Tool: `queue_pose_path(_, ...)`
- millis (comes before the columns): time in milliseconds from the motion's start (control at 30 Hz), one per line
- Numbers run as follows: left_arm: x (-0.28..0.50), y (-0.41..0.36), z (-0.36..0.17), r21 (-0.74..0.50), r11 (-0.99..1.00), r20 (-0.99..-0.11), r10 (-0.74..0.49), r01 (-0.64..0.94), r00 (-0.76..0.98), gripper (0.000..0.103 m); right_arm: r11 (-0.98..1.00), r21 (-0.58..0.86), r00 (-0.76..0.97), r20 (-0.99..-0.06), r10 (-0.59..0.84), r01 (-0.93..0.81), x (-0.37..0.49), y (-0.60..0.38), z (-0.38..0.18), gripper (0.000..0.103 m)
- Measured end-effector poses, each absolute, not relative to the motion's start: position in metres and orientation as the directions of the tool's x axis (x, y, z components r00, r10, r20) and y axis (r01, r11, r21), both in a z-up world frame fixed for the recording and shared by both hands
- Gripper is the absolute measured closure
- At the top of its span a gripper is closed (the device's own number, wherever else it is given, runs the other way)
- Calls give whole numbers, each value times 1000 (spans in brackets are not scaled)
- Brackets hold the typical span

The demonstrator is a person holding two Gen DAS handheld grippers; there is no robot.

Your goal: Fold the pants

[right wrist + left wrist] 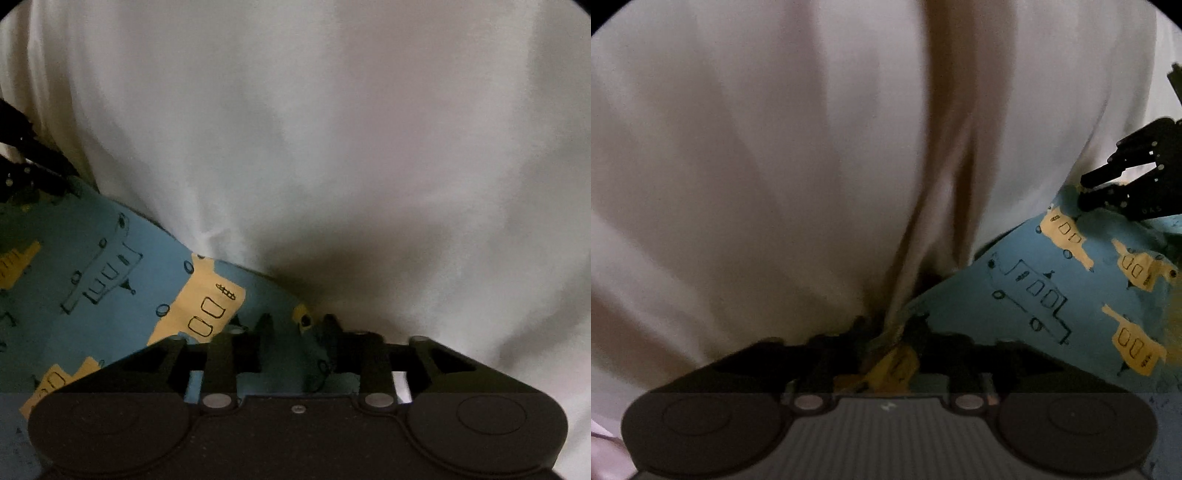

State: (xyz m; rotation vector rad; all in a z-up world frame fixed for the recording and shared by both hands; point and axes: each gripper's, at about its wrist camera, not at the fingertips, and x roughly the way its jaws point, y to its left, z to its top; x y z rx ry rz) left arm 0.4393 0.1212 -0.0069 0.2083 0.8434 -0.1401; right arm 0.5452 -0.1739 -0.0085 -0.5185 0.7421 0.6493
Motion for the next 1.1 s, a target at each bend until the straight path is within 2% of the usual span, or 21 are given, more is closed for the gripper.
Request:
queue_pose_path(67,437,135,-4,105,971,-751,-63,214,657,59,697,-173,550,-752,364,-696,551,-181,-4,57)
queue_pose_path(200,431,155,0,76,974,-756,-82,213,649,59,693,-135,529,-751,394,-708,554,-185,3,49)
queue_pose_path(400,439,167,-5,3,976,-798,-129,218,589,60,634,-142,478,-783,397,-760,559,-180,11,45)
queue_pose_path(433,440,167,-5,-2,976,-805,-130,217,579,65,633,-147,477,-788,389,-760,561,-177,10,45)
queue_pose_path(467,441,167,-5,-8,976,-812,-134,218,568,70,633,-147,474,-793,384,-760,564,-177,11,49)
queue_pose_path(533,443,164,-5,-7,973,-824,-136,231,549,90,642,-138,467,-800,377,-754,570,-180,16,61)
queue_pose_path(600,441,162,-2,13,973,-821,-121,229,558,98,640,-136,459,-806,373,-757,575,-182,18,92)
queue_pose_path(667,439,159,2,13,977,-818,-112,214,565,101,621,-148,457,-807,375,-770,574,-184,24,100)
queue_pose_path(900,427,139,9,80,980,-777,-51,180,627,102,623,-192,517,-759,395,-758,543,-207,41,103)
queue_pose_path(1100,394,130,31,118,974,-710,-52,192,702,102,655,-222,599,-675,431,-722,503,-237,71,103)
